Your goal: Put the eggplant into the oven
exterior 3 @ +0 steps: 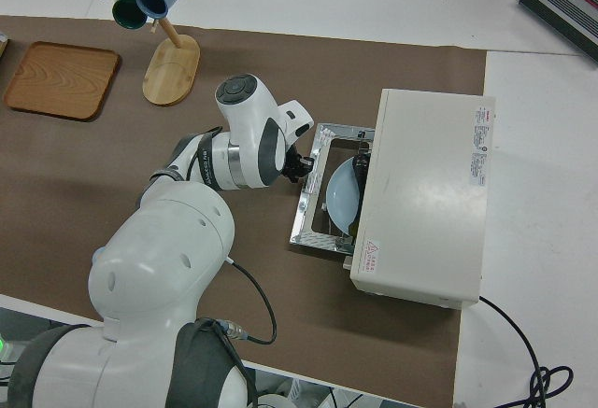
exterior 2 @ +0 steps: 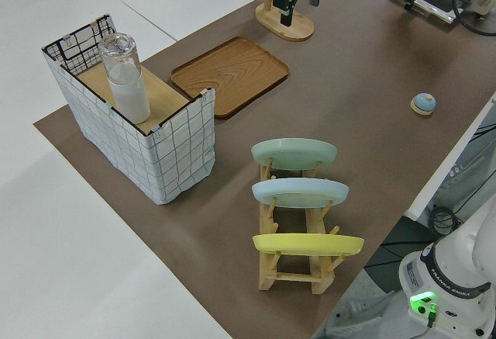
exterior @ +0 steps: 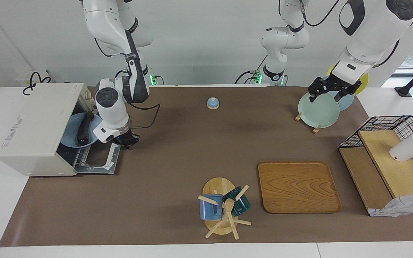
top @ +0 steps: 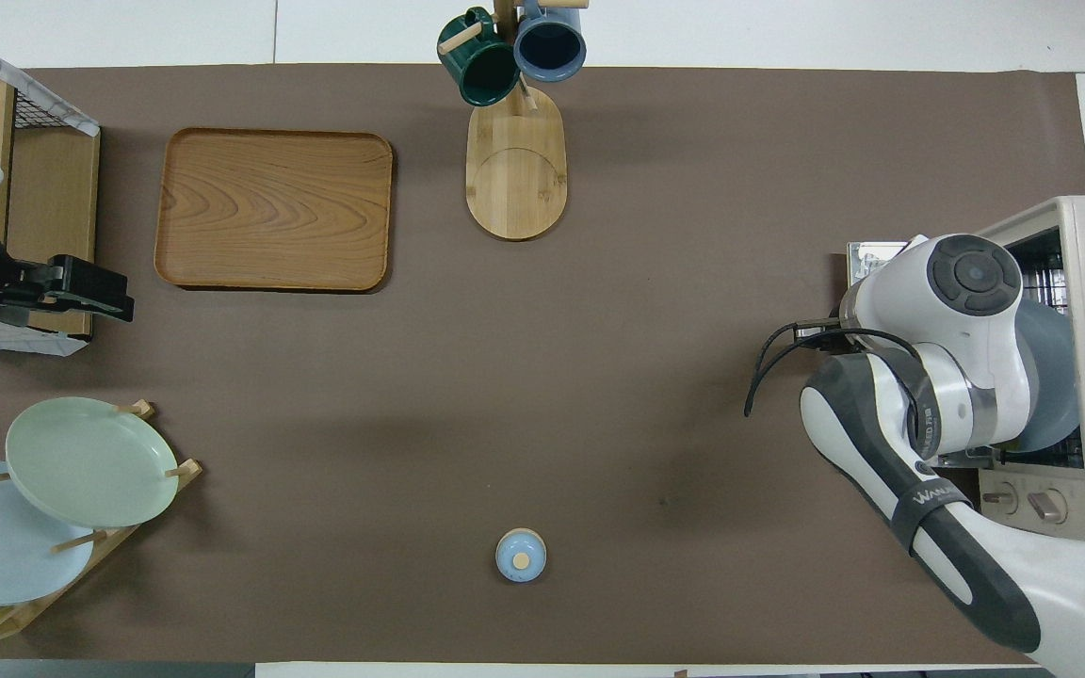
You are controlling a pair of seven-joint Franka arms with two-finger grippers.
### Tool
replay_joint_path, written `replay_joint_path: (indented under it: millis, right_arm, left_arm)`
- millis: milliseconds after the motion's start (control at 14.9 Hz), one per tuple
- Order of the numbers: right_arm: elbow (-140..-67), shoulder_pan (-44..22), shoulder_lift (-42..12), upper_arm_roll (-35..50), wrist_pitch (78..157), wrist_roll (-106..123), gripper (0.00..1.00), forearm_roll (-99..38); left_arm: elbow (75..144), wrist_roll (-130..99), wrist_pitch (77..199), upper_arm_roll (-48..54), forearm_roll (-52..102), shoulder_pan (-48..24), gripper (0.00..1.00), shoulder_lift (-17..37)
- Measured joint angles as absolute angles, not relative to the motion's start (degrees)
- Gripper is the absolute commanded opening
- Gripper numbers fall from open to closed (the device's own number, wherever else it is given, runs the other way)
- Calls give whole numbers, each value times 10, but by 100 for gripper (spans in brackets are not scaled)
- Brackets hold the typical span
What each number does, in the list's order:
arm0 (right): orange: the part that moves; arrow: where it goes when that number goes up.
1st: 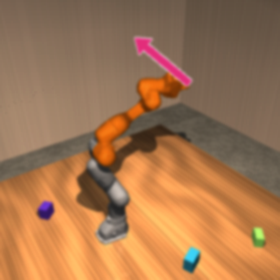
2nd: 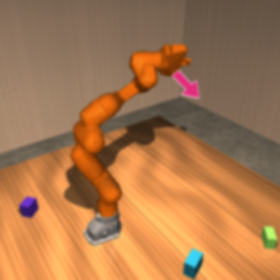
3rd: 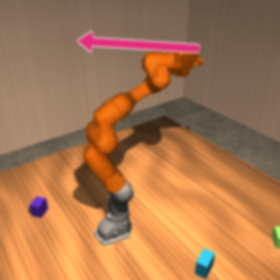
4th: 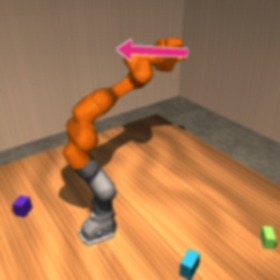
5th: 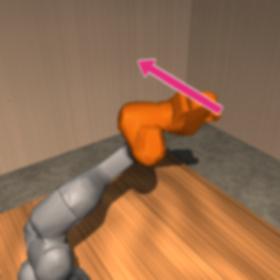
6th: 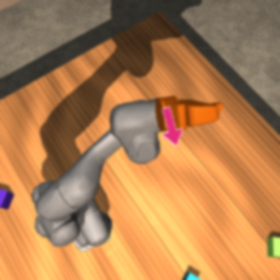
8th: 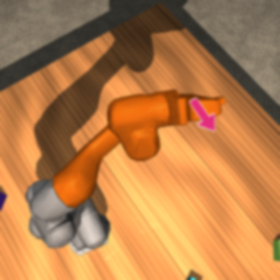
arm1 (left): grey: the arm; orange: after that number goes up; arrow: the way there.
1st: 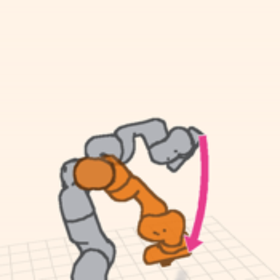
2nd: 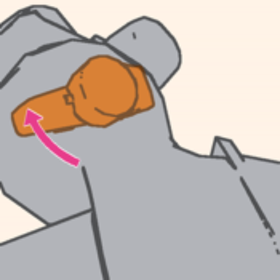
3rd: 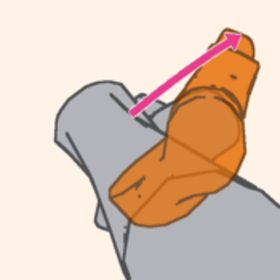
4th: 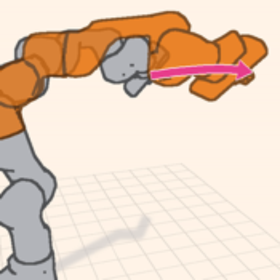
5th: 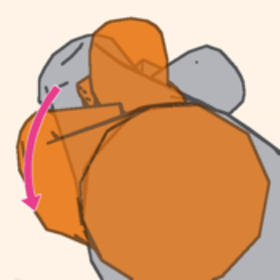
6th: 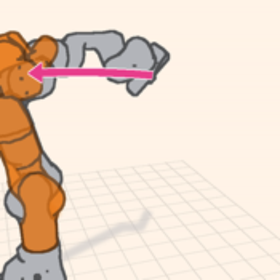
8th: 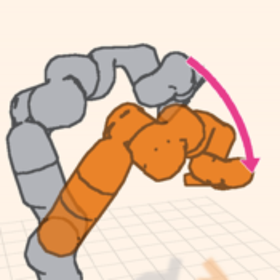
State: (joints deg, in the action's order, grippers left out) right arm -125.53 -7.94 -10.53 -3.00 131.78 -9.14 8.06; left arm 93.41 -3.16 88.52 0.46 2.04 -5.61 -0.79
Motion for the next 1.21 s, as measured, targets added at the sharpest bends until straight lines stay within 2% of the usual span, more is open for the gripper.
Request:
replay_joint_path:
  millis: [403,538,739,941,1210]
  right_arm:
    - [-1251,-80,-105,-28,1292,-68,0,144]
    - [-1231,-82,-105,-25,1257,-36,0,146]
    - [-1177,-77,-94,-22,1160,9,0,137]
    - [-1117,-44,-58,-23,1056,61,0,134]
    - [-1094,35,-18,-38,1033,139,0,122]
  left_arm:
    - [934,-32,885,5,20,-56,100,-8]
    - [934,-32,885,5,20,-56,100,-8]
    - [934,-32,885,5,20,-56,100,-8]
    - [934,-32,885,5,20,-56,100,-8]
    - [934,-32,885,5,20,-56,100,-8]
